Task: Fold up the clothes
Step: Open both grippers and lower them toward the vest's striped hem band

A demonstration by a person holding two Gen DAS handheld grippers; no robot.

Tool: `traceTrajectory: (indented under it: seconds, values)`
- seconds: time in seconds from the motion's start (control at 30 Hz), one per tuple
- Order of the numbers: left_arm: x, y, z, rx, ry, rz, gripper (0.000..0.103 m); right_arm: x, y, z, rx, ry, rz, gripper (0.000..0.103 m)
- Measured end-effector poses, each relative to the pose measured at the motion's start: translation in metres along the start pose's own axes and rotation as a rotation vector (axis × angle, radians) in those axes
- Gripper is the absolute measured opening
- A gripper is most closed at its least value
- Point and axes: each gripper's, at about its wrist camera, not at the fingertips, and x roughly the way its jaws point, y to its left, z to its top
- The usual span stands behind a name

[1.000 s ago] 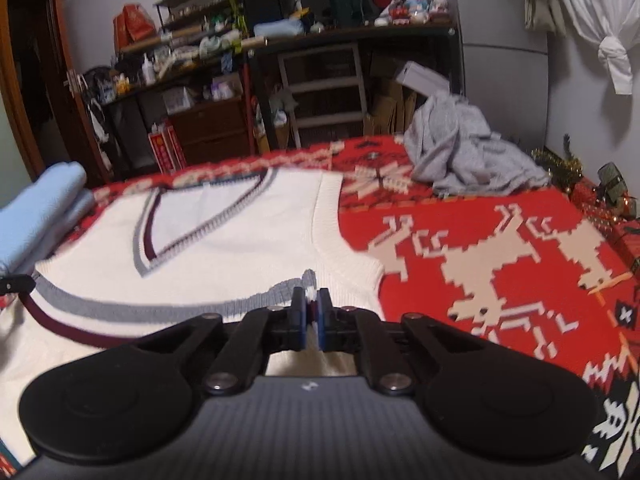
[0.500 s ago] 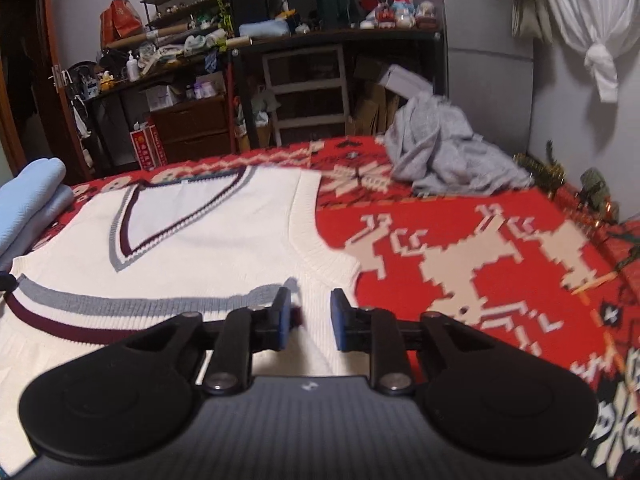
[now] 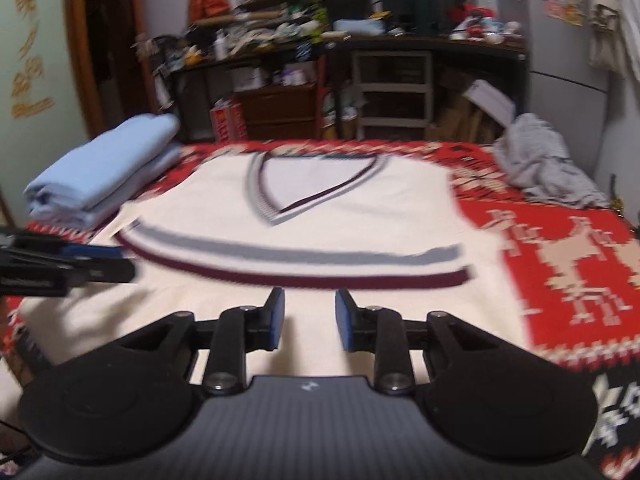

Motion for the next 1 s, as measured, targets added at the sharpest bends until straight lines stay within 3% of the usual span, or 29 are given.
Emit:
traceTrajectory:
  seconds: [0.13, 0.2, 0.27, 0.7, 0.8, 0.87, 0.93, 0.97, 1.0]
  values:
    - [0.005, -0.018, -0.009, 0.062, 0.007, 0.005, 0.032, 0.0, 0.029, -0.004, -0.082, -0.017, 0.0, 0.03]
    - [0.005, -0.022, -0.014, 0.077, 0.014, 0.009, 0.027, -0.001, 0.038, -0.007, -0.111, -0.012, 0.019, 0.025]
    - [0.003, -0.025, -0.018, 0.091, 0.022, 0.014, 0.027, -0.001, 0.043, -0.011, -0.128, 0.009, 0.029, 0.013]
    - [-0.04, -0.017, -0.04, 0.051, 0.056, 0.005, 0.027, -0.054, 0.022, -0.04, -0.085, 0.045, 0.098, 0.013]
    - [-0.038, -0.01, -0.031, 0.032, 0.045, 0.028, 0.029, -0.058, 0.009, -0.03, -0.055, 0.017, 0.063, 0.021]
    - [-0.034, -0.007, -0.022, 0.043, 0.031, 0.055, 0.04, -0.058, -0.001, -0.021, -0.043, -0.002, 0.031, 0.04]
    - [-0.029, -0.005, -0.012, 0.064, 0.009, 0.079, 0.059, -0.055, -0.01, -0.011, -0.038, -0.021, -0.001, 0.055]
    - [-0.027, -0.003, -0.006, 0.075, -0.003, 0.092, 0.063, -0.053, -0.014, -0.006, -0.039, -0.029, -0.01, 0.059]
    - [-0.023, -0.002, -0.001, 0.086, -0.017, 0.103, 0.072, -0.05, -0.018, -0.001, -0.04, -0.036, -0.018, 0.07]
